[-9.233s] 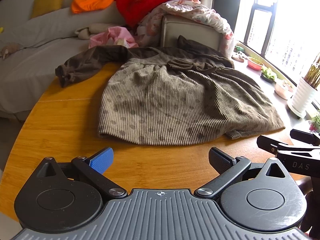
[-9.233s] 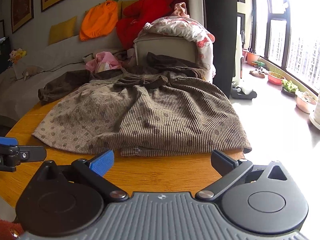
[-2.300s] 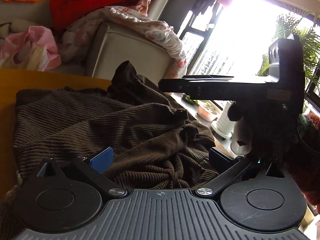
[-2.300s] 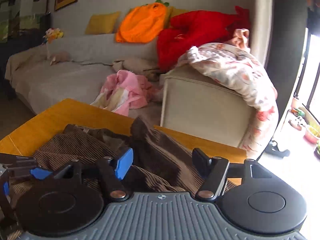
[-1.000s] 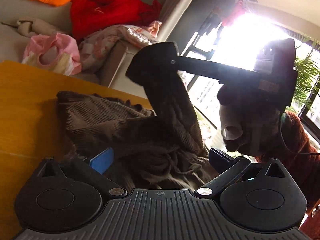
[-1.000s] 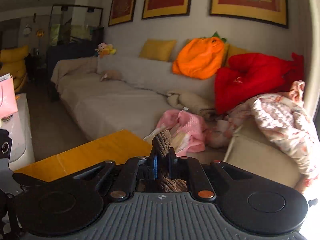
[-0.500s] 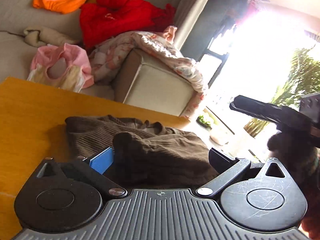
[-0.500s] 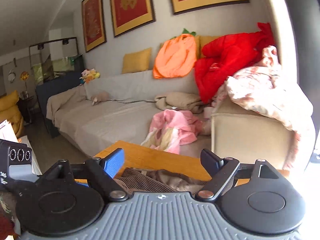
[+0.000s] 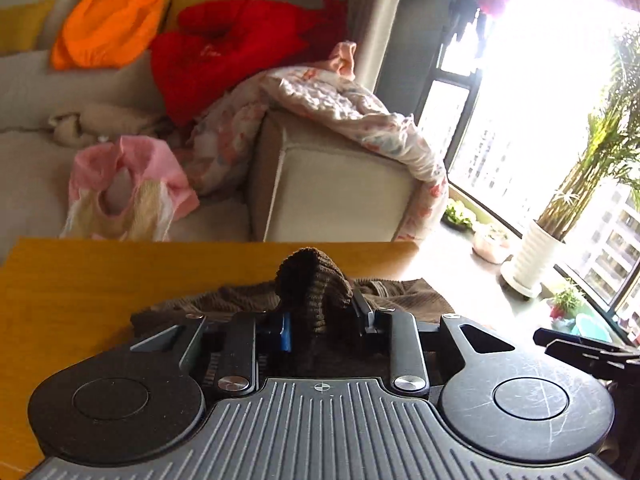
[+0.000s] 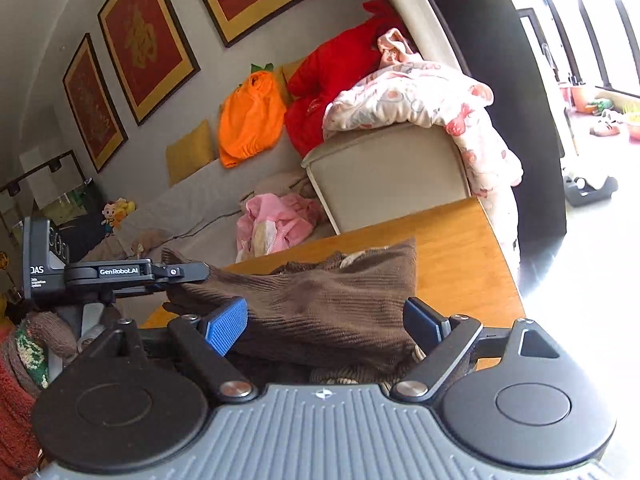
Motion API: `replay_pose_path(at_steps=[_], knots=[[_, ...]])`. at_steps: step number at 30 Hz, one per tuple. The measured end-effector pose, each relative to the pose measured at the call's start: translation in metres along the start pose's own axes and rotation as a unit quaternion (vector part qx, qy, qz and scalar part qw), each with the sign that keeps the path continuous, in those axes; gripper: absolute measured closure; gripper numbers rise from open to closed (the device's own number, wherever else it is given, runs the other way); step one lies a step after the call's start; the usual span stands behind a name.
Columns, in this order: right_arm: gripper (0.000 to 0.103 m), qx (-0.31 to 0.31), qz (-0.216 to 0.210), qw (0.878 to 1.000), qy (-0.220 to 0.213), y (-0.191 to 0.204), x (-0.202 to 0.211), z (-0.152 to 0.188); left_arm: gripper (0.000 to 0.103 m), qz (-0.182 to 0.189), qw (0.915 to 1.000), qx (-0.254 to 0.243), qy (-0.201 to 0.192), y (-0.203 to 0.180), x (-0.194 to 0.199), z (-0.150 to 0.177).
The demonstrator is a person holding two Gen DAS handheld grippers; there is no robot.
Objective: Fold clothes
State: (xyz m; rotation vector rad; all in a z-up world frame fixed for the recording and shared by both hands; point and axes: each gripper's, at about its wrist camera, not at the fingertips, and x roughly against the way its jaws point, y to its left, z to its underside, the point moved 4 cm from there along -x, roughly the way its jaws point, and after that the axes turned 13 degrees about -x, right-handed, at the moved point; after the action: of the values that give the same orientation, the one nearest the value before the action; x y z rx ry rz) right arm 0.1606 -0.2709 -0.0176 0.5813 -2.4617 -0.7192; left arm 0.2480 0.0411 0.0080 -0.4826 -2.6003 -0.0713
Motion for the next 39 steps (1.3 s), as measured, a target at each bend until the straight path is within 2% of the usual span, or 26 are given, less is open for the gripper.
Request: replay_pose_path(at_steps=[2,4,5,7,8,9,10,12,13,14,15,17,20,21,23,27,32,35,37,39], knots=[[0.013,0.005,-0.008,1.000,-0.005,0.005,-0.001,-0.005,0.069,-0.024,0.9993,-0.024,0.016,0.004,0.007,0.010],[0.013,0.008,-0.010,1.000,0.000,0.008,-0.006,-0.004,0.061,-0.059,0.9959,-0.047,0.049,0.011,0.005,0.029],[0.013,0.010,-0.008,1.000,0.007,0.009,-0.011,-0.002,0.052,-0.071,0.9942,-0.051,0.062,0.017,0.005,0.037],[0.013,0.020,-0.003,1.000,0.018,0.013,-0.018,0.004,0.049,-0.084,0.9943,-0.026,0.060,0.031,0.015,0.044],[0.013,0.030,-0.002,0.999,0.021,0.015,-0.020,0.006,0.044,-0.082,0.9954,-0.006,0.050,0.037,0.024,0.043],[0.013,0.039,-0.001,0.999,0.025,0.018,-0.022,0.009,0.033,-0.077,0.9964,0.017,0.032,0.041,0.035,0.039],[0.012,0.052,0.002,0.998,0.025,0.021,-0.023,0.011,0.026,-0.068,0.9969,0.038,0.007,0.043,0.047,0.035],[0.004,0.072,0.009,0.997,0.020,0.026,-0.026,0.012,0.010,-0.037,0.9970,0.058,-0.036,0.036,0.063,0.026],[0.002,0.077,0.009,0.997,0.019,0.028,-0.028,0.012,0.008,-0.010,0.9963,0.062,-0.059,0.027,0.067,0.021],[0.000,0.074,0.007,0.997,0.021,0.027,-0.032,0.012,0.006,0.011,0.9959,0.062,-0.065,0.018,0.062,0.021],[0.000,0.066,0.004,0.997,0.027,0.026,-0.038,0.012,0.005,0.032,0.9951,0.062,-0.070,0.009,0.058,0.021],[0.000,0.048,0.003,0.998,0.041,0.020,-0.052,0.013,0.005,0.059,0.9958,0.054,-0.043,-0.009,0.033,0.034],[0.000,0.002,0.019,0.997,0.072,0.001,-0.076,0.020,0.006,0.053,0.9963,0.066,0.013,-0.015,-0.009,0.064],[0.000,-0.012,0.021,0.996,0.084,-0.005,-0.082,0.022,0.006,0.053,0.9958,0.073,0.020,-0.013,-0.017,0.070],[0.000,-0.027,0.018,0.995,0.090,-0.010,-0.088,0.017,0.005,0.054,0.9960,0.071,0.007,-0.009,-0.027,0.071],[0.000,-0.015,0.023,0.995,0.096,-0.014,-0.112,0.005,0.005,0.059,0.9958,0.070,-0.001,0.006,-0.047,0.061],[0.000,-0.010,0.027,0.995,0.094,-0.017,-0.147,-0.013,0.005,0.043,0.9956,0.084,-0.004,0.032,-0.074,0.048],[0.000,-0.012,0.028,0.995,0.091,-0.018,-0.154,-0.017,0.005,0.031,0.9962,0.082,-0.004,0.034,-0.074,0.045],[0.000,0.002,0.050,0.996,0.076,-0.015,-0.142,-0.017,0.005,0.006,0.9990,0.043,0.014,0.029,-0.061,0.043],[0.000,0.049,0.063,0.995,0.054,-0.005,-0.117,-0.019,0.005,-0.012,0.9994,0.001,0.032,0.022,-0.036,0.041]])
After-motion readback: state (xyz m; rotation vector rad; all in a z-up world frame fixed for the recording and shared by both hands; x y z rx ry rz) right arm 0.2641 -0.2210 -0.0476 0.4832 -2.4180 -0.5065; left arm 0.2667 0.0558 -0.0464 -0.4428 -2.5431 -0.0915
